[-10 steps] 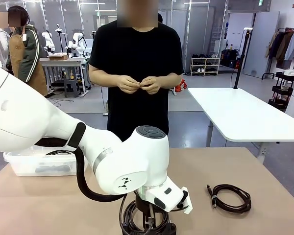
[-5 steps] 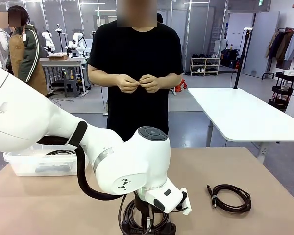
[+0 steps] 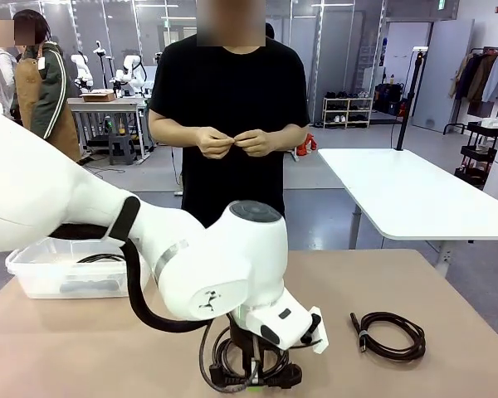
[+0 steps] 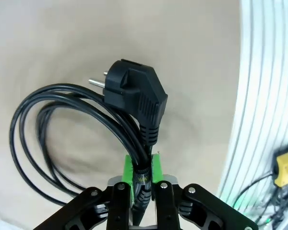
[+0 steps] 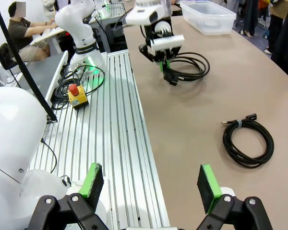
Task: Organize and store the cables.
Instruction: Place the Power Cable into the Organizing box.
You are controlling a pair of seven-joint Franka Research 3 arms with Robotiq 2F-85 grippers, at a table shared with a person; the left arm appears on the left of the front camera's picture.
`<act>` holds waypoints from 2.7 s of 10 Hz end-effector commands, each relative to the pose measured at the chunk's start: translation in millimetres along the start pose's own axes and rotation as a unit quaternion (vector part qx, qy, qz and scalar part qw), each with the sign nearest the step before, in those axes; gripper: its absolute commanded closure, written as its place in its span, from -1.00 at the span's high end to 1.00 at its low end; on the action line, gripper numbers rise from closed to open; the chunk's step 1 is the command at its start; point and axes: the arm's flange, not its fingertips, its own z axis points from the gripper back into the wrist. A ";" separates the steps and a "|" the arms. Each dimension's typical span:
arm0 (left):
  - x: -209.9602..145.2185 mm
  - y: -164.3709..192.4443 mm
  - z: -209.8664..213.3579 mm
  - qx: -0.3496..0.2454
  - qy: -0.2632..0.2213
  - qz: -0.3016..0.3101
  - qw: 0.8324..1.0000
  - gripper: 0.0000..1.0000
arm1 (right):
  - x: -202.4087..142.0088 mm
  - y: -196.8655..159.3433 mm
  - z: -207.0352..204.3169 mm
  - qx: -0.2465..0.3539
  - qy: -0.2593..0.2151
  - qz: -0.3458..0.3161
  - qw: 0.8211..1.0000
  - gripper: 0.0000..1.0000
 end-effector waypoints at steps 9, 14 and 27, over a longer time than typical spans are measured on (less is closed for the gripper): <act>-47.2 0.9 103.3 0.037 -0.031 -0.030 0.998 -1.00 | 1.7 -1.0 2.2 -0.002 -0.007 0.008 1.000 1.00; -83.9 30.5 113.2 0.108 -0.011 -0.040 0.993 -0.67 | 1.7 -1.0 2.2 -0.002 -0.007 0.008 1.000 1.00; -388.3 210.9 128.9 0.067 -0.050 -0.021 0.996 -0.67 | 1.7 -1.0 2.2 -0.002 -0.007 0.008 1.000 1.00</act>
